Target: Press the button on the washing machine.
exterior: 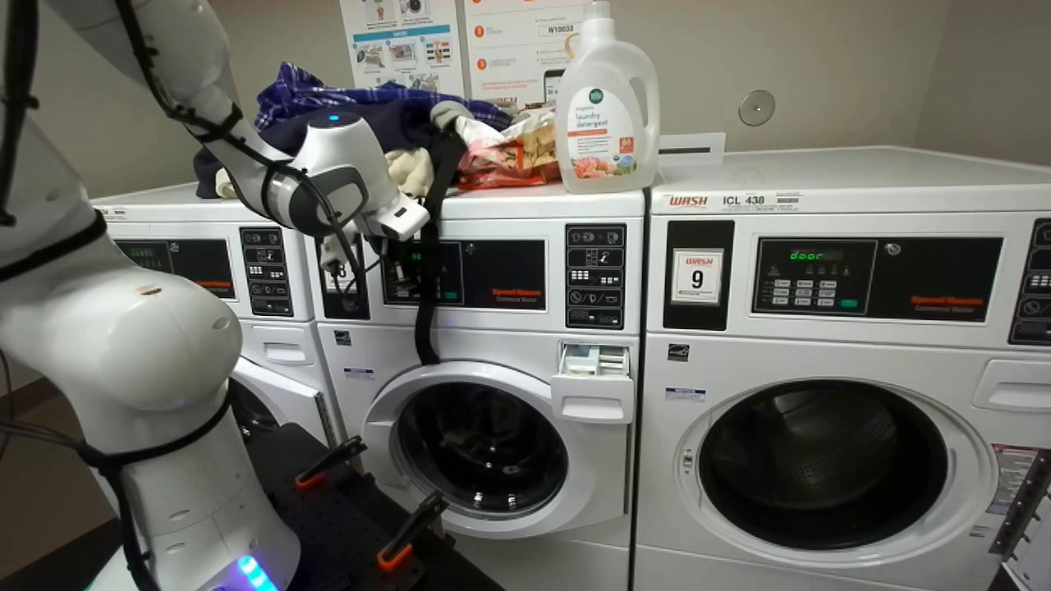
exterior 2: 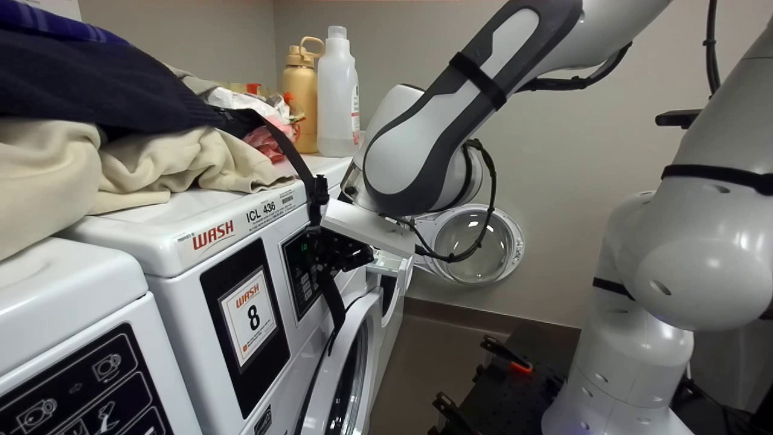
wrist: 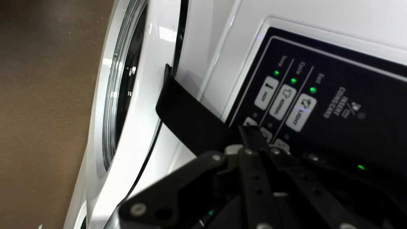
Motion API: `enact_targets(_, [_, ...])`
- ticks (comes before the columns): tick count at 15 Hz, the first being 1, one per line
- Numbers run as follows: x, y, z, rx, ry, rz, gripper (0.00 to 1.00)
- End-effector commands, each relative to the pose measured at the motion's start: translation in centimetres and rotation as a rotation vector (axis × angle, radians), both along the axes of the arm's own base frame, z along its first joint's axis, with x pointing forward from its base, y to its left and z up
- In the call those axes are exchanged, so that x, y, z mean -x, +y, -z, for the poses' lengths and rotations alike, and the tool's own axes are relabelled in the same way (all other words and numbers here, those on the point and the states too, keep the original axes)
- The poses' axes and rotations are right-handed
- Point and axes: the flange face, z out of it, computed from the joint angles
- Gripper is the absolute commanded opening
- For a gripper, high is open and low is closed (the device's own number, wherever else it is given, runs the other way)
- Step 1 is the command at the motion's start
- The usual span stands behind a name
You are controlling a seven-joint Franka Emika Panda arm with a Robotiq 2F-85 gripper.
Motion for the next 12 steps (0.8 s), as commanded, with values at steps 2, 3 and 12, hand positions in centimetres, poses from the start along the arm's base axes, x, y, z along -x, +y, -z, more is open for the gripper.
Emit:
enact_targets(2, [-0.2,-1.0,-0.5,0.04,0.016,-0.02,0.0])
enact_targets(3, [-0.3,-1.4,-0.7,0.06,0.032,-0.036,0.0])
enact_targets(12, [0.0,-2.3,-3.8,0.104,0.131,-0.132,0.0])
